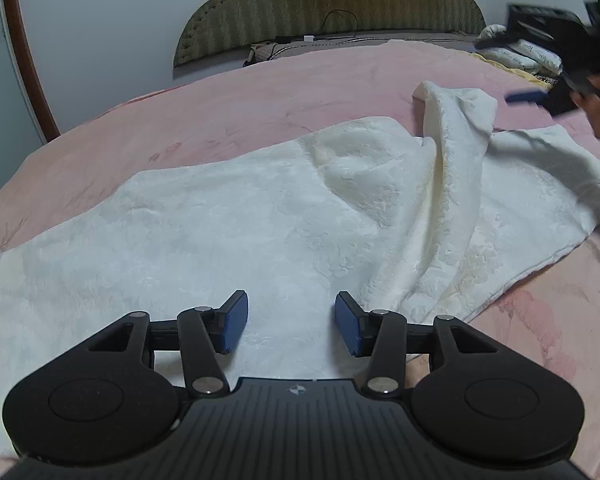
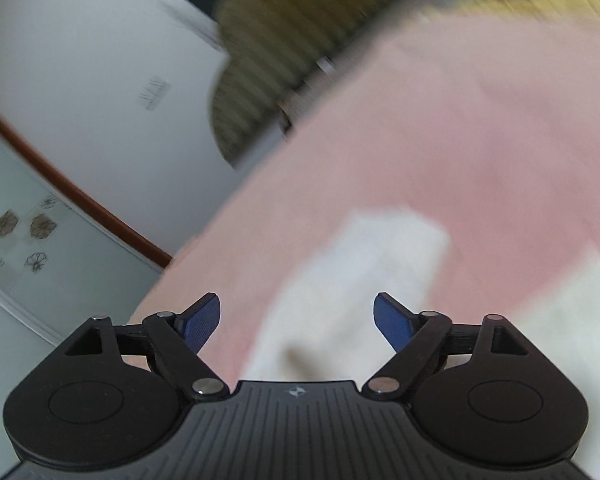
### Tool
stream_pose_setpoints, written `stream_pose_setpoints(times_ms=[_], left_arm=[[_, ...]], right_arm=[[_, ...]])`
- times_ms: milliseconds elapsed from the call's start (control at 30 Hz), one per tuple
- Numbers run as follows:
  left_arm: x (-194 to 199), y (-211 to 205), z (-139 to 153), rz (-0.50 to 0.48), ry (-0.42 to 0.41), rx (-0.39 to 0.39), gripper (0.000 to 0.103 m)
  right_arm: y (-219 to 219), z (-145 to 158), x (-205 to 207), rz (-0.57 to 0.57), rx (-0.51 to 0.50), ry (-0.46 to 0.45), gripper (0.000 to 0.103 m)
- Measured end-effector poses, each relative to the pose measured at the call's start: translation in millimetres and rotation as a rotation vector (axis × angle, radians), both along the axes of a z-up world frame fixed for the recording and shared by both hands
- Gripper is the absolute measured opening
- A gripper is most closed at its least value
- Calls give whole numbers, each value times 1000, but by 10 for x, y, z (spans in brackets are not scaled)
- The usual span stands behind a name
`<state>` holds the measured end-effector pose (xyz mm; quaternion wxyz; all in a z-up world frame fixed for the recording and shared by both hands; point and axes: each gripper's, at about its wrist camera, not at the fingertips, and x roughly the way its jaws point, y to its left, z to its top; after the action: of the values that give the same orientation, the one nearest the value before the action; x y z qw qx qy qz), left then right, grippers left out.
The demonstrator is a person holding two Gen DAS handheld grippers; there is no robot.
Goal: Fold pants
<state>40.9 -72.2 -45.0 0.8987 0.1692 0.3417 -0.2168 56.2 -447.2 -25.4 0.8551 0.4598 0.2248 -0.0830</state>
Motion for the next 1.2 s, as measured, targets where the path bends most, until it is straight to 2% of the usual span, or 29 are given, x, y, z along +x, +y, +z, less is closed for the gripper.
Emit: stream_pose_setpoints(times_ms=[67,133,200,267,333,467,567,667,800,1033,1133,1200], left_arm=[[-4,-4,1,4,0,1,54],[-5,-10,10,12,1,-1,55],[0,-14,17,17,4,-3,55],[3,-19,23,19,5,-2,55],[6,-16,26,22,8,-7,55],[2,-18,51,19,11,-23,55],[-38,-24,96,-5,-1,-43,55],[-129,-49,160,-66,-27,-75,58],[-282,-167,186,-183,-43,-100,65],[-368,-525,71,-239,-138,2,67],[-390,-607,16,-270,-152,28,67],[-423,-641,-23,-268,-194,56,67]], right_arm=[[68,-159,-144,73,140,-40,86],[229,-307,-250,135,265,-92,98],[420,-439,-275,187,351,-92,99],[576,-496,-237,224,344,-56,99],[675,-454,-194,229,288,-38,101],[689,-520,-16,240,385,-58,101],[693,-493,25,200,376,-42,101],[696,-529,-109,152,417,-99,101],[607,-596,-256,137,532,-223,101],[532,-538,-150,154,561,-291,101],[529,-525,-135,146,547,-262,101],[538,-484,-151,144,503,-181,101]])
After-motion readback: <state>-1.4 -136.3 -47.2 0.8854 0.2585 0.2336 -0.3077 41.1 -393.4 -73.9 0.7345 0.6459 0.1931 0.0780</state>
